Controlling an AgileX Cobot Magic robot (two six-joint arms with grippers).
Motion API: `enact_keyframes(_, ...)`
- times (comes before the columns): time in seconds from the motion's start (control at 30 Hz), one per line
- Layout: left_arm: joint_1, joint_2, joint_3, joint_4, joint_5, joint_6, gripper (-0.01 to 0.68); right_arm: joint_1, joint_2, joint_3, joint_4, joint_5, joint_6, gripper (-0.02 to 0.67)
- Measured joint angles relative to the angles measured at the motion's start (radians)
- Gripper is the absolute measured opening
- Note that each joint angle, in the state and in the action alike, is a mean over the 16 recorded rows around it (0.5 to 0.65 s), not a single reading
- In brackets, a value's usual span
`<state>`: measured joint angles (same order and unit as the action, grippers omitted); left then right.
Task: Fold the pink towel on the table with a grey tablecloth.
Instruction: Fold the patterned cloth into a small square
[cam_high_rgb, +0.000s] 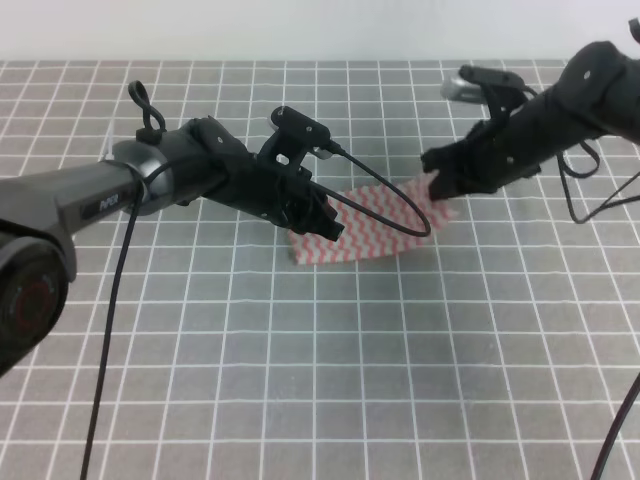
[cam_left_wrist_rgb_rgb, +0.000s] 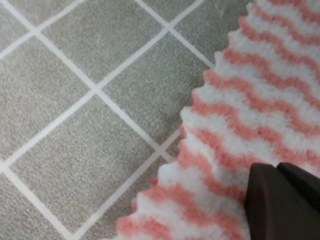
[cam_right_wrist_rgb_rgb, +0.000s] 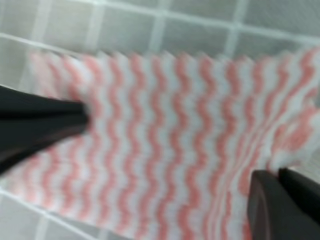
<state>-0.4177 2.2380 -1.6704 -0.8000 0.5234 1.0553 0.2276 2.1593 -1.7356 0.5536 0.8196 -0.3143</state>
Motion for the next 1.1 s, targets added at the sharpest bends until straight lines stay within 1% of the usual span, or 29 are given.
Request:
enact_keyframes(0.33,0.015,-0.015,-0.044,-0.017,0.039,-0.007,-0.001,0.039,-0.001,-0.05,0.086,0.029,-0.058,-0.014)
enact_keyframes(0.6,0.059,-0.063,-0.099,-0.023,0.117,-0.031,-0.001,0.071,-0.001,-0.057,0.131,0.027,-0.08,-0.014)
enact_keyframes(0.83,0.103,-0.112,-0.119,-0.023,0.184,-0.048,-0.001,0.105,0.0,-0.06,0.175,0.003,-0.1,-0.015)
enact_keyframes(1.1,0.126,-0.137,-0.12,-0.021,0.235,-0.048,-0.001,0.157,0.03,-0.077,0.204,-0.029,-0.107,-0.015)
